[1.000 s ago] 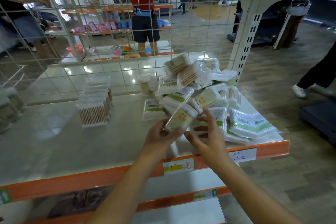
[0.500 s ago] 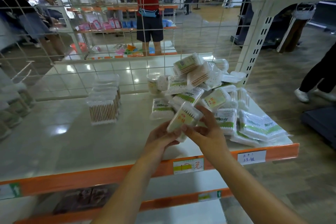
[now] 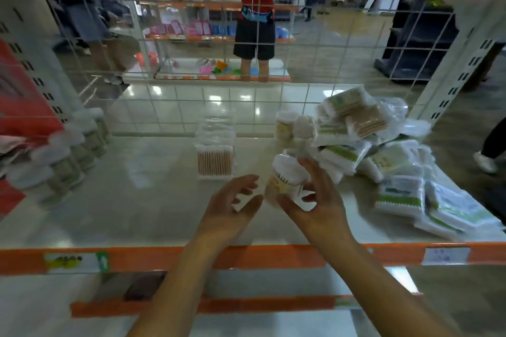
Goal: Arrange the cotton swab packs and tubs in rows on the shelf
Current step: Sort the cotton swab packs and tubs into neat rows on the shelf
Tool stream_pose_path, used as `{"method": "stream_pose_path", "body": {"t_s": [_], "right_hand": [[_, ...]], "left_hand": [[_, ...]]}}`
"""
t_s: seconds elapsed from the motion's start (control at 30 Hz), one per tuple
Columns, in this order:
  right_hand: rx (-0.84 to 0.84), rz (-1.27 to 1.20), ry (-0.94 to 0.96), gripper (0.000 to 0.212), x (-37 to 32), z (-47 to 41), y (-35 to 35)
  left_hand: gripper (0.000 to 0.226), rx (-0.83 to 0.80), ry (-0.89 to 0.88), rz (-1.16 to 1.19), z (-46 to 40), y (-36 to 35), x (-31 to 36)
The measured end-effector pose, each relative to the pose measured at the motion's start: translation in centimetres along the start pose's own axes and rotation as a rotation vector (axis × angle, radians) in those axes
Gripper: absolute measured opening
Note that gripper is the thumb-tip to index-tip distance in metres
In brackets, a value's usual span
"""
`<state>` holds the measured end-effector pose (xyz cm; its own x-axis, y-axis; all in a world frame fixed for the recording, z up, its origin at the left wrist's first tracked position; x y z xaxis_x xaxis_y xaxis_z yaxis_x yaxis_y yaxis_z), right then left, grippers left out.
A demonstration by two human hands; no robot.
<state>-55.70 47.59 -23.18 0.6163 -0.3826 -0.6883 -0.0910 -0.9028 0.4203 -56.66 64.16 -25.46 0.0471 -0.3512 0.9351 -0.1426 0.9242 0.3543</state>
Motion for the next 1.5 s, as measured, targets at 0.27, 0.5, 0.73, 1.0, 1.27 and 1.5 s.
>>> {"method": "stream_pose_path", "body": {"t_s": [0.27, 0.5, 0.73, 1.0, 1.27, 1.5], "right_hand": [[-0.32, -0.31, -0.189, 0.084, -4.4, -0.7, -6.5], [-0.31, -0.634, -0.274, 0.056, -7.1, -0.4, -11.9], [-0.233, -0.577, -0.231, 0.04, -10.0, -1.5, -16.0], [-0.344, -0.077, -0.097, 0.032, -11.4, -1.6, -21.1], [-0.663, 0.21, -0.017, 0.044, -11.4, -0.2, -24.1], [-0.759, 0.386, 0.055, 0.045, -11.8, -0.2, -24.8]], "left_hand": [[0.031, -0.162, 0.124, 0.338, 0.3, 9.0, -1.3], [0.053, -0.31, 0.041, 0.481, 1.4, 14.7, -2.6], [0.064, -0.238, 0.027, 0.335, 2.1, 19.5, -3.2], [0.052, 0.054, -0.026, 0.019, 2.3, 25.0, -6.5], [0.048, 0.27, 0.092, -0.039, 5.0, 29.9, -11.2], [0.043, 0.41, 0.071, -0.133, 6.1, 32.6, -12.8]]}}
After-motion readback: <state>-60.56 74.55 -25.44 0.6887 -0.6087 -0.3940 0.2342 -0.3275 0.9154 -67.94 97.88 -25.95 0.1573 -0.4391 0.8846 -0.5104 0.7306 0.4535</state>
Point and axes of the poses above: each hand's wrist, its own z-axis away from the middle knuckle, its own y-axis out of the back of the hand, x = y × z, the point moved 3 cm from there along -z, towards the middle knuckle, and after that the axes turned 12 degrees about y, right-handed, at the moved point
